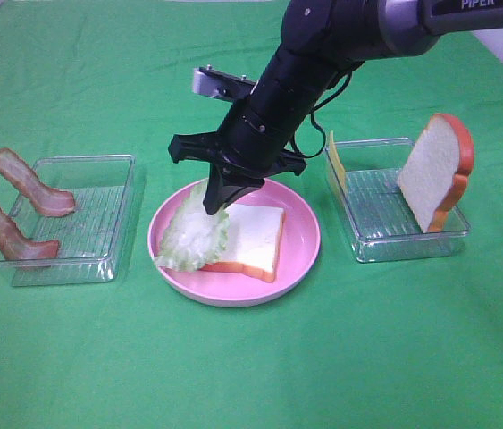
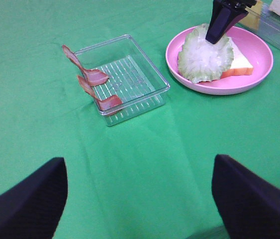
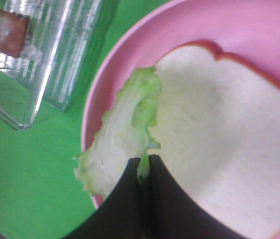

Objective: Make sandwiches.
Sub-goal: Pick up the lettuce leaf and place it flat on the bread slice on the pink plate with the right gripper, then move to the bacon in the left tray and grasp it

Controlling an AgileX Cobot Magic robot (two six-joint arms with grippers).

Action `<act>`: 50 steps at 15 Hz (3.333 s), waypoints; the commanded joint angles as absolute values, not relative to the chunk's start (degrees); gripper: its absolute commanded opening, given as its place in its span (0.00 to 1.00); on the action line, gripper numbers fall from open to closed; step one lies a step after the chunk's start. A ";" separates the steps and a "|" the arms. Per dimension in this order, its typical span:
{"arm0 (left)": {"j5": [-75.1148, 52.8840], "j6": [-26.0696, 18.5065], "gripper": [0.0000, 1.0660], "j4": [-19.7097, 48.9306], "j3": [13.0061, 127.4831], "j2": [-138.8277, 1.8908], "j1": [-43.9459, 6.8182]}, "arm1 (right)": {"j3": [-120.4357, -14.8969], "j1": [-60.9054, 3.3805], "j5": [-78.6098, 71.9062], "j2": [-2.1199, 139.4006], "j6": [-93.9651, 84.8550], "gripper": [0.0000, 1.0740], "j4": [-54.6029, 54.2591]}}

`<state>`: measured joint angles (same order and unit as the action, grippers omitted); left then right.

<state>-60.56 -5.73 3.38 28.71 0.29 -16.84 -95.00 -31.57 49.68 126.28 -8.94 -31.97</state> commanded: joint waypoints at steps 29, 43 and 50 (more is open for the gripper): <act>-59.93 -5.27 0.72 3.44 28.59 1.38 -17.13 | -68.87 -31.40 64.86 82.10 4.76 0.71 0.00; -59.93 -5.27 0.72 3.38 28.59 1.38 -17.13 | -31.51 -31.40 60.85 21.83 -2.81 0.71 0.00; -59.93 -5.27 0.72 3.38 28.59 1.38 -17.13 | -29.62 -31.40 60.16 4.01 -7.16 0.71 -3.32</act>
<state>-60.56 -5.56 3.38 28.71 0.40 -16.84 -29.79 -31.57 60.33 4.30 -6.36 -3.21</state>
